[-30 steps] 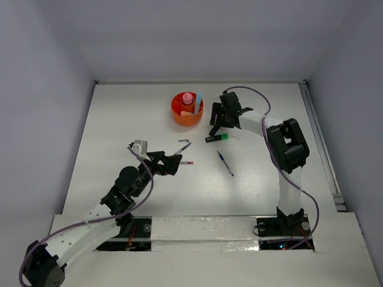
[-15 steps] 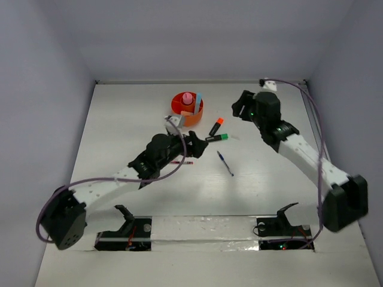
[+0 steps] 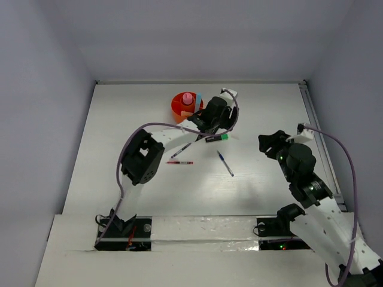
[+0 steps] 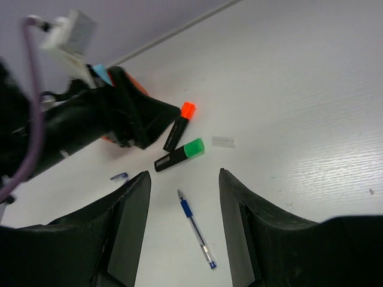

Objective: Sort the stationery into containers
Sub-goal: Pick up the pen from the center of the board.

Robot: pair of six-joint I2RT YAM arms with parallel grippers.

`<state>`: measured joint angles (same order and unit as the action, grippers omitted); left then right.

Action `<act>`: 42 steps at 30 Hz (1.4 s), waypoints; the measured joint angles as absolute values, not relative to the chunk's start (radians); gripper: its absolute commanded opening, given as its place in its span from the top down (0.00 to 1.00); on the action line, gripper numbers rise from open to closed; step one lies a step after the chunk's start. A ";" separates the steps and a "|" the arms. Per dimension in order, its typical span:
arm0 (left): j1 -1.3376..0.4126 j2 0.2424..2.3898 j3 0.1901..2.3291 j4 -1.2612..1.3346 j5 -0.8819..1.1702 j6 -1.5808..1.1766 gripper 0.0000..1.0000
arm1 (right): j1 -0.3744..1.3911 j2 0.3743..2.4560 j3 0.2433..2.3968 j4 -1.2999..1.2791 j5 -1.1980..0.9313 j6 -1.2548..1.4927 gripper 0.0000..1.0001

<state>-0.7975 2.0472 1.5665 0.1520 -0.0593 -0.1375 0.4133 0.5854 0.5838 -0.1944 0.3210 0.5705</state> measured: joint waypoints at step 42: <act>-0.744 2.481 2.067 -0.206 -0.142 0.006 1.00 | 0.413 0.530 0.484 -0.163 0.213 0.539 0.45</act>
